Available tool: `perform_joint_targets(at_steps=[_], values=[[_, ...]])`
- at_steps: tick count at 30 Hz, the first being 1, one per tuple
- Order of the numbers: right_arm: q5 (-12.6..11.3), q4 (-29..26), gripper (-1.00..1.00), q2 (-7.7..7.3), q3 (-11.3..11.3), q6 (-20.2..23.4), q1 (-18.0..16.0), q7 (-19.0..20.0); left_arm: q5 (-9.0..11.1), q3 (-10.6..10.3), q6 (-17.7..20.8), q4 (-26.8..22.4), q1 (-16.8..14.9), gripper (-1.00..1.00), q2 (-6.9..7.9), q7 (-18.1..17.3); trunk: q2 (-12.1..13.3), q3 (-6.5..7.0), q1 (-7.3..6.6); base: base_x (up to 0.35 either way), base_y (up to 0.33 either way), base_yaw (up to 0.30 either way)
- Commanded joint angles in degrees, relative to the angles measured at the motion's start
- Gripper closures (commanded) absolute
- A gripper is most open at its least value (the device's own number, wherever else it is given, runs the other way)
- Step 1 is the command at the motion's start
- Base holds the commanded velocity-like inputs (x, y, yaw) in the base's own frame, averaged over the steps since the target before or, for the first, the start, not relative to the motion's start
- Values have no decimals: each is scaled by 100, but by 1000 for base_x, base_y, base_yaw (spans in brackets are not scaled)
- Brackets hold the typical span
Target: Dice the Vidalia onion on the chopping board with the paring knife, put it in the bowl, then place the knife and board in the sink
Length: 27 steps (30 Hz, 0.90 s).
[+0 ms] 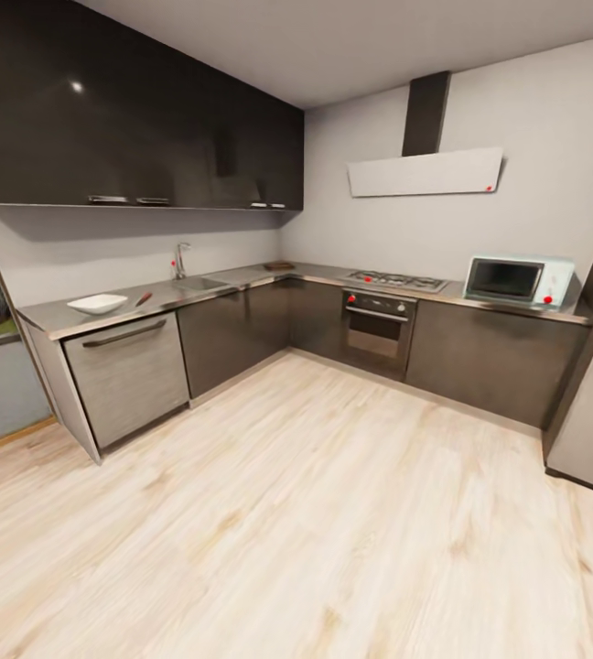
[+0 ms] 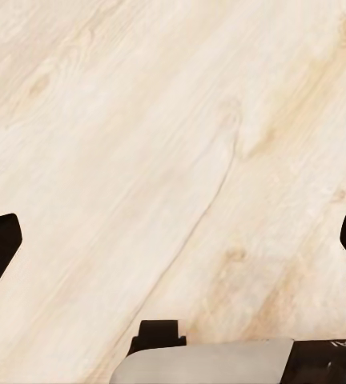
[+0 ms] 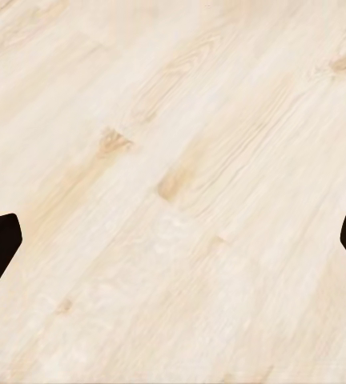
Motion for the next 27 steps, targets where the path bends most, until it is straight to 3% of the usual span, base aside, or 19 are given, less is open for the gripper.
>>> perform_joint_targets(at_steps=[1, 27], values=[[2, 4, -100, 2, 0, -17, -3, -13, 0, -5, -9, -6, 1, -100, 1, 0, -2, -5, 4, 344, 0, 0], [11, 10, -100, 2, 0, -17, -3, -13, 3, -5, -9, 0, 1, -100, 0, 2, -2, -5, 4, 344, 0, 0]])
